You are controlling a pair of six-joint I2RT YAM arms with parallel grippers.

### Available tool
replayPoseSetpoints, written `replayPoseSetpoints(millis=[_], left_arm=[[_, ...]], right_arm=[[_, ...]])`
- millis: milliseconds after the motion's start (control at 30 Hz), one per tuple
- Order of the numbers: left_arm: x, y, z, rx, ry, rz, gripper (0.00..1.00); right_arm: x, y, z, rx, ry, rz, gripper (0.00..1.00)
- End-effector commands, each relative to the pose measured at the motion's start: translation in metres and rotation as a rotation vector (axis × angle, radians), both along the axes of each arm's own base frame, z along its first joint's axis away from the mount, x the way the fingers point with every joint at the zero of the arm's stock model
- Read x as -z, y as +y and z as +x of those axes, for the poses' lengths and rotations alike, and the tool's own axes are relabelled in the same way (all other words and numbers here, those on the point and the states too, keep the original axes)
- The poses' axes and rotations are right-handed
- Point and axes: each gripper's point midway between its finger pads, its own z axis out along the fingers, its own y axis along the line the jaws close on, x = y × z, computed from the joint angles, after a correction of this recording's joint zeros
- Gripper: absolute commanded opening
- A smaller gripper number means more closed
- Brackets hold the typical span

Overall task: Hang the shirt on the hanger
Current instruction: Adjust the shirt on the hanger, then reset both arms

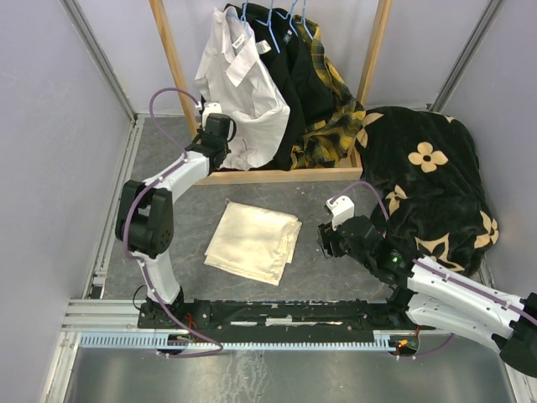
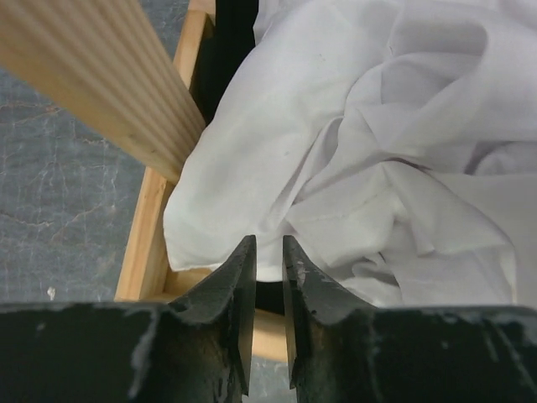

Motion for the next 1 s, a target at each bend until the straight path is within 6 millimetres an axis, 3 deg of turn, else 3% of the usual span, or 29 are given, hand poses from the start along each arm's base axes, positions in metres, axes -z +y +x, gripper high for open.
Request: replayPoseSetpoints(millis=[0, 200, 367, 500, 600, 767, 833, 900, 967], left_arm=[[-0.003, 0.008, 0.029, -0.033, -0.036, 0.057, 0.23], [0.030, 0.020, 0.051, -0.060, 0.030, 0.091, 0.20], [0.048, -0.009, 0.072, 0.075, 0.057, 0.035, 0.22], [0.040, -0.016, 0.072, 0.103, 0.047, 0.005, 0.23], [0.017, -0.008, 0.053, 0.057, -0.001, -0.034, 0.30], [-0.018, -0.002, 0.003, 0.015, -0.066, -0.160, 0.48], [-0.025, -0.002, -0.019, 0.017, -0.072, -0.192, 0.52], [-0.034, -0.001, -0.040, 0.021, -0.083, -0.220, 0.58], [-0.048, 0.000, -0.061, 0.035, -0.109, -0.247, 0.62]], right_arm=[[-0.023, 0.006, 0.002, 0.002, -0.024, 0.060, 0.65], [-0.024, 0.001, -0.002, 0.003, -0.019, 0.052, 0.62], [-0.027, -0.001, -0.002, 0.006, -0.021, 0.051, 0.64], [-0.032, 0.001, 0.000, 0.007, -0.028, 0.056, 0.65], [-0.037, 0.002, 0.001, 0.009, -0.039, 0.060, 0.68], [-0.057, 0.000, 0.007, 0.021, -0.078, 0.060, 0.76], [-0.070, -0.004, 0.012, 0.058, -0.105, 0.066, 0.82], [-0.083, -0.008, 0.017, 0.098, -0.134, 0.077, 0.95], [-0.097, -0.010, 0.021, 0.117, -0.158, 0.085, 0.99]])
